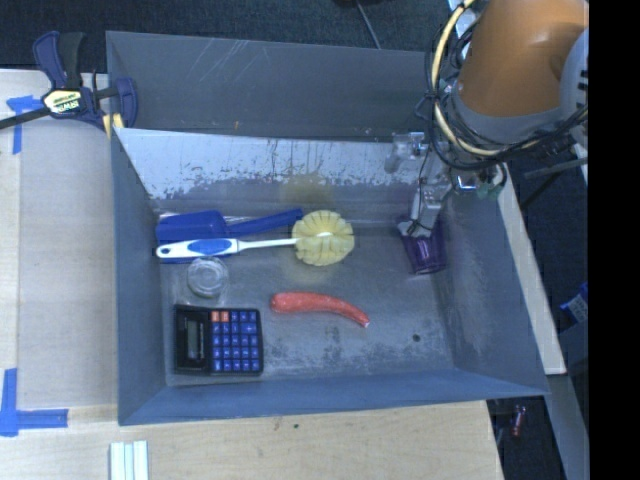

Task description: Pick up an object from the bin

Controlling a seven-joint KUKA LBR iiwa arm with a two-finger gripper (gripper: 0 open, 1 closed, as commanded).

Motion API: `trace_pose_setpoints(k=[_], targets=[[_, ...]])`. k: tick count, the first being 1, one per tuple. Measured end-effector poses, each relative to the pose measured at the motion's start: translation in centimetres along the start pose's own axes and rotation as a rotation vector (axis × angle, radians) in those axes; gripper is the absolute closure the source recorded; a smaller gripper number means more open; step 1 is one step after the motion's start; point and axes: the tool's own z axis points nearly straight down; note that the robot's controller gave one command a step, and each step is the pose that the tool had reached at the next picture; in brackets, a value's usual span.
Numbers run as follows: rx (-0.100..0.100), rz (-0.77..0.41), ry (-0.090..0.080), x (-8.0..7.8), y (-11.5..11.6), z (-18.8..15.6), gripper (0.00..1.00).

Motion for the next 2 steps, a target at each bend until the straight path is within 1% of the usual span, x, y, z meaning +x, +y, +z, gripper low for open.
trace_pose_setpoints(k=[1, 2], targets=[[0.0, 0.0, 0.0, 0.0, 0.0, 0.0, 0.0], [-0.001, -0.017, 0.001, 4.1, 2.5, 6.4, 0.0]])
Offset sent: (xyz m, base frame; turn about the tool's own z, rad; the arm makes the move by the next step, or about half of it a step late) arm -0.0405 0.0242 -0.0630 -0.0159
